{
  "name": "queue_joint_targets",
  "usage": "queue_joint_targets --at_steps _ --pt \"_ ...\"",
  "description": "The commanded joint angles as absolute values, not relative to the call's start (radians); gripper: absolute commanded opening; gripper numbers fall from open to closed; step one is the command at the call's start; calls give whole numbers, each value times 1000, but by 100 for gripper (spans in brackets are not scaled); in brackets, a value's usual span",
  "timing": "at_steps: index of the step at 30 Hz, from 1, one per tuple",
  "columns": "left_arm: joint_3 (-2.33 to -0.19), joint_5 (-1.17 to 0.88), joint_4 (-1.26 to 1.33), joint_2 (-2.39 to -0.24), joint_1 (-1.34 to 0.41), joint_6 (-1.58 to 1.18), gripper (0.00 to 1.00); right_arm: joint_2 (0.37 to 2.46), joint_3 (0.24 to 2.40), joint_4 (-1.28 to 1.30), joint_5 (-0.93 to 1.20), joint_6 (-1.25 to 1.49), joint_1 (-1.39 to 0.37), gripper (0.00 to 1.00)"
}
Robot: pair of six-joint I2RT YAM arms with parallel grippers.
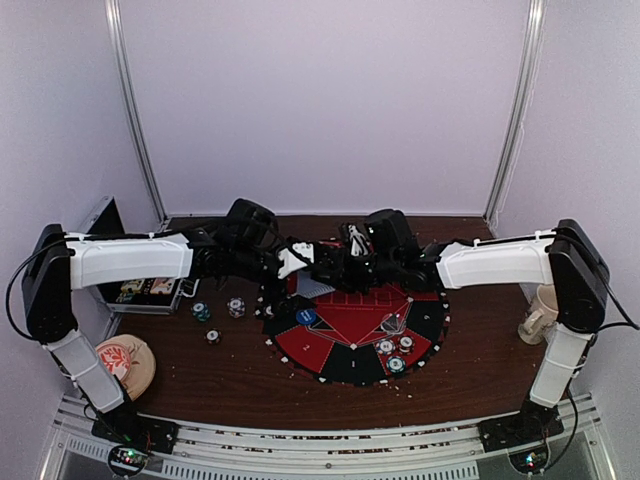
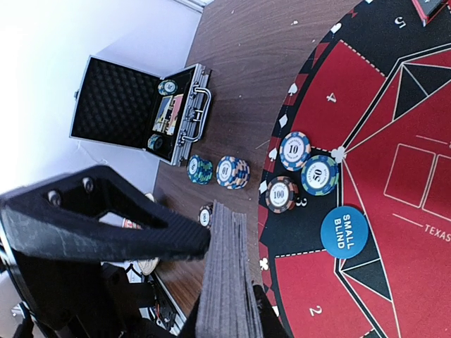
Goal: Distribute texas hold em gaming equipment
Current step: Pass from the right arm to the left
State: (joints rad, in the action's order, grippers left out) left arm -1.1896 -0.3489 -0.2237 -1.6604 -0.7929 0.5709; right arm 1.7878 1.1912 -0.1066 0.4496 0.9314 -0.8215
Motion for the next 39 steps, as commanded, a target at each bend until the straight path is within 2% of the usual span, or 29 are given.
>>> queue_joint_targets --at_steps 1,20,23,29,31,35,39 --pt "-1155 -328 -126 -1621 -795 565 98 1773 1169 -200 482 941 -845 0" --pt "-1234 -311 -242 -1713 -797 608 97 1771 1168 -245 516 969 -858 0" --pt "-1235 -308 -245 -1714 -796 609 92 1779 1173 -245 516 971 -858 0" --pt "-1232 -309 -247 -1713 -796 610 67 1788 1168 -260 522 978 -859 1" --pt "-1230 -310 -248 -1711 -796 612 62 1787 1169 -260 522 977 -859 3" --pt "-1233 -311 -252 -1711 -797 611 60 1787 1169 -261 527 977 -860 12" --pt "-1233 -314 -252 -1710 -797 609 61 1790 1173 -263 535 977 -859 14"
